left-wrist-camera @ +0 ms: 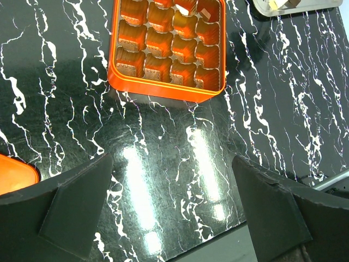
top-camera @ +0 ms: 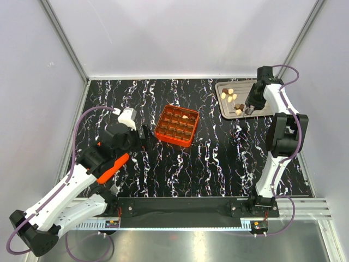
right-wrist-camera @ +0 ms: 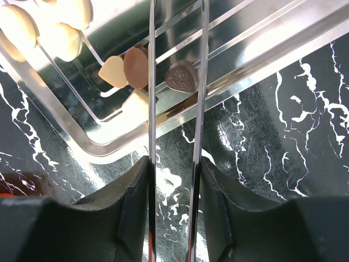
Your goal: Pack the chocolate
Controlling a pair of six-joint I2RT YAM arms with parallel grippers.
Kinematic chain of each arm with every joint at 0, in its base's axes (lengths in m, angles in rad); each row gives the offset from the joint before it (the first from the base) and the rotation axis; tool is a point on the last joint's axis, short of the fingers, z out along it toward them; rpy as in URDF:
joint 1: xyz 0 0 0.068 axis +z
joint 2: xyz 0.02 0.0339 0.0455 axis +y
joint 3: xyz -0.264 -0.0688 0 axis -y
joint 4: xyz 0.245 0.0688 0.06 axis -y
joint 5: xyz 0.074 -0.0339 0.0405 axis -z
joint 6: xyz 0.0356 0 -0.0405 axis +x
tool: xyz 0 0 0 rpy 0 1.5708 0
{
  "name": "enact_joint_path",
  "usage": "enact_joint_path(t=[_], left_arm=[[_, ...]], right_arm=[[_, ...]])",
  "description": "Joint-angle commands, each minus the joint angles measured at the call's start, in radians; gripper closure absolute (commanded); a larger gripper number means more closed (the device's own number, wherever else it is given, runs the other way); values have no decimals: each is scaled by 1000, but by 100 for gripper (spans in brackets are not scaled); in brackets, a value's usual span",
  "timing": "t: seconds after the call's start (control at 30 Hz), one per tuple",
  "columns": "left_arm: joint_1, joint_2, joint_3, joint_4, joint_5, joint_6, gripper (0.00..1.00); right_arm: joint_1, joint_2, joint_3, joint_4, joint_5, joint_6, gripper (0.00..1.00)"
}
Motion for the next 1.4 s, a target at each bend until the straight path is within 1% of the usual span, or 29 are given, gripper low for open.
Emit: enact_joint_path(t=[0.0, 0.27, 0.47, 0.5, 0.57, 0.7, 0.83, 0.87, 0.93, 0.97, 1.03, 1.07, 1.2, 1.37], left_arm=[[-1, 6, 23, 45, -12, 8, 1], [-1, 0, 22, 45, -9, 5, 1], [-1, 2, 19, 51, -13, 7, 1], [-1, 0, 19, 49, -15, 7, 1], [-1, 0, 20, 48, -18, 7, 1], [-1, -13, 28, 43, -15, 4, 1], [-1, -27, 34, 37, -20, 1, 1], [-1, -30, 34, 31, -21, 1, 1], [-1, -36, 36, 26, -23, 1, 1], [-1, -41, 36, 23, -23, 1, 1], [-1, -47, 34, 25, -23, -4, 1], [-2, -49, 33, 26, -23, -5, 1], [-1, -50, 34, 28, -16, -7, 1], [-1, -52, 34, 22, -20, -7, 1]], right_arm=[[-4, -8, 11, 21, -12, -4, 57], [-4, -54, 44, -27, -26, -21, 60], [-1, -155, 21, -39, -109, -11, 62], [8, -171, 12, -35, -156, -4, 62], [23, -212, -11, -24, -184, 3, 62], [147, -263, -11, -39, -179, 9, 62], [254, -315, -20, -29, -207, 42, 62], [309, -332, -25, -22, -212, 58, 62], [371, -347, -37, -9, -227, 72, 62], [432, -355, -54, 13, -232, 89, 62], [485, -357, -69, 31, -232, 94, 62], [532, -347, -68, 30, -227, 100, 62], [607, -320, -71, 41, -210, 109, 62], [655, -274, -69, 53, -198, 112, 62]])
